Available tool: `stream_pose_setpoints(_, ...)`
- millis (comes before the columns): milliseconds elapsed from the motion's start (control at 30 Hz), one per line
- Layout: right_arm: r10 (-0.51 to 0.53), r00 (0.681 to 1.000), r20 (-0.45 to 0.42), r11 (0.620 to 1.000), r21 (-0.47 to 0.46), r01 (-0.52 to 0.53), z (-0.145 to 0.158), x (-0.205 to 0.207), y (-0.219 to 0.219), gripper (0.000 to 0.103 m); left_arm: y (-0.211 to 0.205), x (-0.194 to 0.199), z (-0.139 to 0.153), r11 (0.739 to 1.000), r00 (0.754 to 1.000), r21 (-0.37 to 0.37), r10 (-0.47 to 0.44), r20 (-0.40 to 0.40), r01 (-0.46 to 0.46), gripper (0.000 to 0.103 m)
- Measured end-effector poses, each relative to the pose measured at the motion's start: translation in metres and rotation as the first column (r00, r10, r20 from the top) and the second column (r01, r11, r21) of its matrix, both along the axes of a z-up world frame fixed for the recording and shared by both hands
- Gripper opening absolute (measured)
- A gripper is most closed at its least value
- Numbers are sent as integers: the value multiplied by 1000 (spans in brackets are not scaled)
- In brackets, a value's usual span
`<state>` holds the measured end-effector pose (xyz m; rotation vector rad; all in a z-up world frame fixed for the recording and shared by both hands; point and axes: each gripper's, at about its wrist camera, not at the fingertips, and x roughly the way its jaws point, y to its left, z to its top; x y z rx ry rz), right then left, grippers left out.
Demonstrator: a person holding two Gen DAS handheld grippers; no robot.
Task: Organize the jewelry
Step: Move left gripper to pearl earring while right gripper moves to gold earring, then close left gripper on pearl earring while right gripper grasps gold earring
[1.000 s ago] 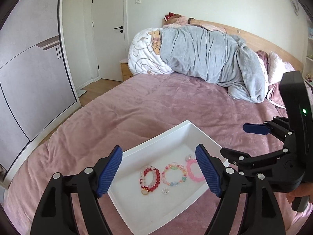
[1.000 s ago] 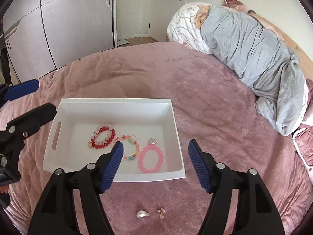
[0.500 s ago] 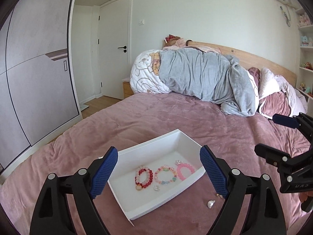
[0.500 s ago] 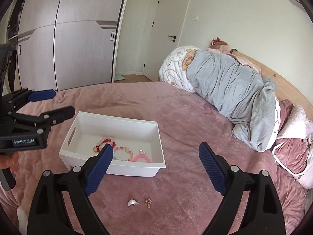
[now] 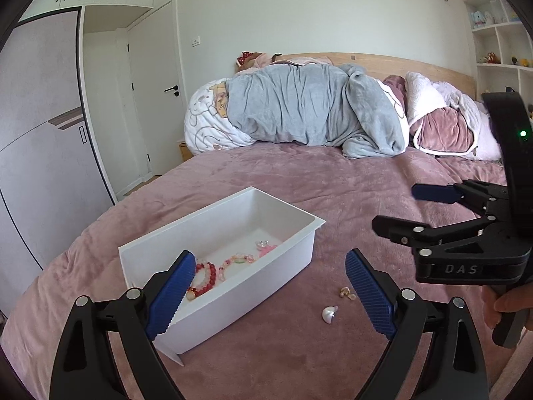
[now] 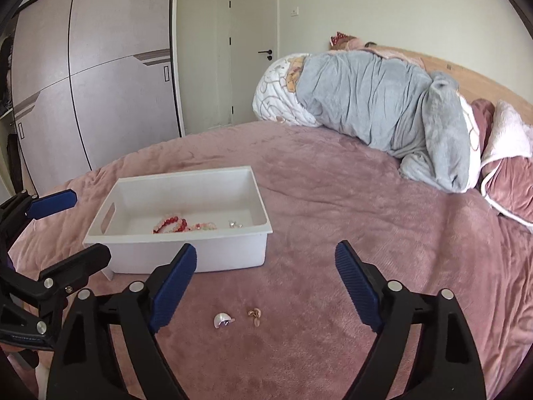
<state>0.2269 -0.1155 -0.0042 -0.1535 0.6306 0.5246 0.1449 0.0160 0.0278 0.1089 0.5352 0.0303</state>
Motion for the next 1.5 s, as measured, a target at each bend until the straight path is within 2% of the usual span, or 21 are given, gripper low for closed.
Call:
stream_pose_setpoints(67, 28, 999, -47, 1000, -6, -28, -25, 11, -1, 67, -9, 5, -15, 1000, 1000, 22, -17, -4, 17, 93)
stream_pose_setpoints(200, 96, 990, -107, 994, -40, -101, -68, 26, -3, 57, -21, 15, -49, 999, 998, 22, -41, -46, 42, 93)
stream_pose_setpoints(300, 140, 982, -130, 987, -66, -149, -87, 33, -1, 55, -27, 24, -72, 999, 996, 21, -46, -77, 48, 93)
stream_pose_setpoints(533, 235, 965, -114, 961, -123, -249, -99, 37, 12, 53, -35, 42, -108, 997, 992, 26, -63, -110, 66, 90)
stream_pose_setpoints(667, 264, 955, -132, 943, -174, -284, -110, 40, 17, 49, -37, 50, -124, 995, 985, 25, -95, -144, 100, 85)
stream_pose_setpoints(767, 267, 949, -167, 940, -175, -295, -119, 48, 15, 48, -36, 54, -134, 992, 979, 0, -125, -159, 126, 82)
stream_pose_setpoints(933, 284, 934, -218, 934, -156, -321, -133, 57, 14, 44, -39, 67, -149, 984, 960, -27, -179, -218, 177, 73)
stream_pose_setpoints(1033, 288, 930, -227, 934, -148, -326, -136, 60, 15, 44, -36, 76, -161, 983, 945, -50, -183, -272, 176, 58)
stream_pose_setpoints(1100, 299, 925, -235, 931, -143, -337, -138, 60, 15, 45, -34, 80, -167, 983, 938, -65, -182, -294, 171, 57)
stream_pose_setpoints(1267, 336, 909, -246, 912, -155, -379, -143, 57, 20, 40, -31, 85, -173, 982, 929, -90, -189, -317, 168, 57)
stream_pose_setpoints(1300, 342, 906, -248, 909, -159, -386, -144, 55, 22, 35, -29, 86, -175, 981, 929, -98, -188, -320, 165, 56)
stream_pose_setpoints(1500, 339, 906, -253, 908, -164, -385, -147, 56, 25, 26, -23, 88, -177, 986, 932, -116, -153, -328, 121, 36)
